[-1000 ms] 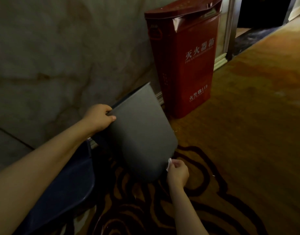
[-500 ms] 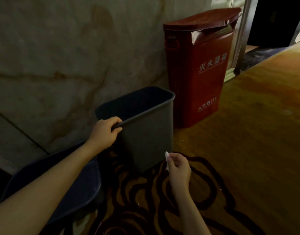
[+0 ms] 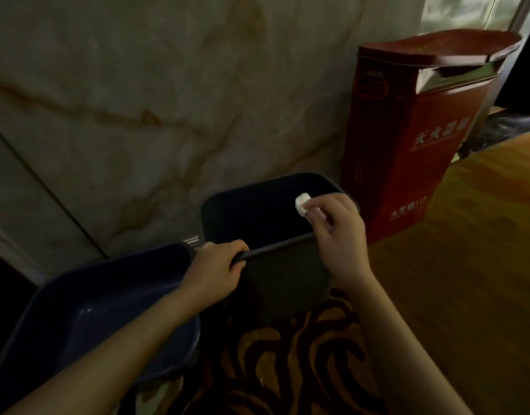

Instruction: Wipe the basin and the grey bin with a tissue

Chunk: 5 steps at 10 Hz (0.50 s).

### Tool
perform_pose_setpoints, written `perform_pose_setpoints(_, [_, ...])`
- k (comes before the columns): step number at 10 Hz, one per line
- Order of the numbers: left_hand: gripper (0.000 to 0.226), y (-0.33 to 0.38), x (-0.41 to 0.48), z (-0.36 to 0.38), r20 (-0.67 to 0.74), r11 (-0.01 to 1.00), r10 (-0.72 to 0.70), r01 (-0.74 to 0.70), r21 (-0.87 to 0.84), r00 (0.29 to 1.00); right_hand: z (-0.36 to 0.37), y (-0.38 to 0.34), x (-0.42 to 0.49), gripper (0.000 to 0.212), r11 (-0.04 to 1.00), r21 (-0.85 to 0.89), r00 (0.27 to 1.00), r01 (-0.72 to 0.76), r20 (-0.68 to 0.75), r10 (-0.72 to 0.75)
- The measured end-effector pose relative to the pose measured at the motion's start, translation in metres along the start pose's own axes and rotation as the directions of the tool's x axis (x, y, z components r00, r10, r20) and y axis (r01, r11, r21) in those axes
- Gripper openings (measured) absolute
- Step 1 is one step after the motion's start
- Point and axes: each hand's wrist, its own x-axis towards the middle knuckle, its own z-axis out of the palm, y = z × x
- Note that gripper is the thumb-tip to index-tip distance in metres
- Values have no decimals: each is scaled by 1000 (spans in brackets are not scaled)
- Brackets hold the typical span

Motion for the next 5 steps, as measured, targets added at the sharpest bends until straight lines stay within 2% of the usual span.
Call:
perform_pose_setpoints(1, [9,7,-6,1,29,998,-30,32,-62,999,28,-3,33,16,987,-162,973,15,229,23])
perform_pose_setpoints(2, [20,18,-7,-11,141,991,-51,68,-117,989,55,-3,54,19,946,-325,862,6,480,160])
perform_pose_setpoints(3, [28,14,-1,-37,44,961,-182,187,-202,982,76,-8,71,25,879,-472,744,67,610,271])
perform_pose_setpoints(4, [31,5,-1,-65,-24,865,-495,490,-105,869,88,-18,87,35,829,-545,630,129,690,355])
perform_pose_setpoints(5, [45,-8,2,-88,141,774,-630,632,34,763,89,-35,100,41,803,-590,564,84,693,449])
